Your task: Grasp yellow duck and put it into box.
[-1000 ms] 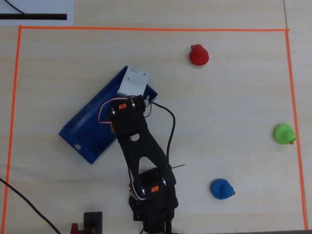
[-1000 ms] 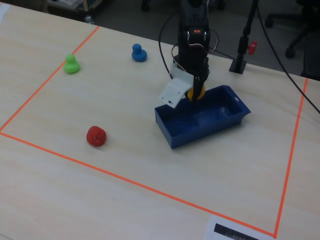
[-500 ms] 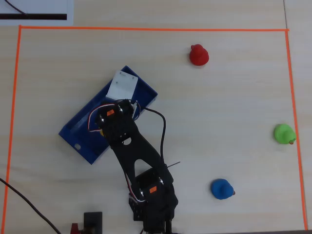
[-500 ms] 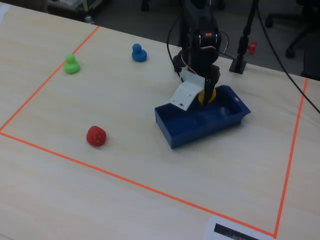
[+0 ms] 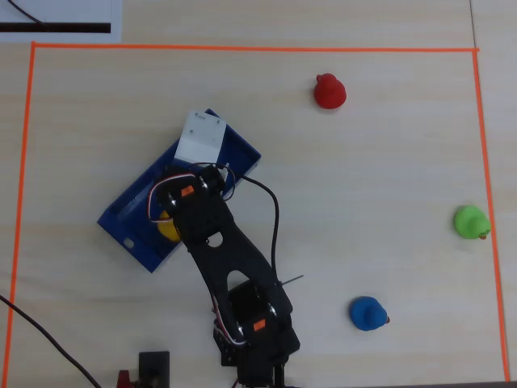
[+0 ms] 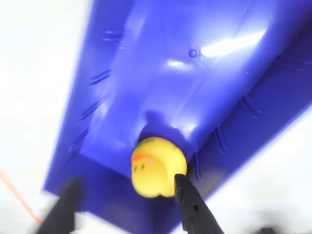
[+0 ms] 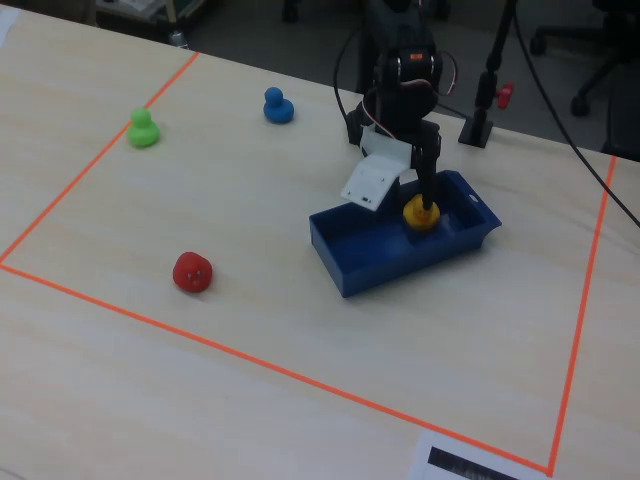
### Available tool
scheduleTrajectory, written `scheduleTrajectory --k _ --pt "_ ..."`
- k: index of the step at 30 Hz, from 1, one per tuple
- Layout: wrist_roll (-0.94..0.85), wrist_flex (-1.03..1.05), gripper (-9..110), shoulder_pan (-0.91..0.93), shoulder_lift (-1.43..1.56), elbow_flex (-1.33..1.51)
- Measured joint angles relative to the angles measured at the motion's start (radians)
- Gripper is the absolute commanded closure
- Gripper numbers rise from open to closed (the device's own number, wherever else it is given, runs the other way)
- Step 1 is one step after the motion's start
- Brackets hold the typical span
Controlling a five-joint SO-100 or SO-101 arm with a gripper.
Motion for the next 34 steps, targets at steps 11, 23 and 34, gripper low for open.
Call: scheduleTrajectory --k 11,23,34 --pt "-0.44 -0.172 101 0.364 0.927 0.686" --pt "-0.52 0.048 101 0.43 1.304 1.157" --pt "-0.515 0.048 101 0.434 1.305 1.155"
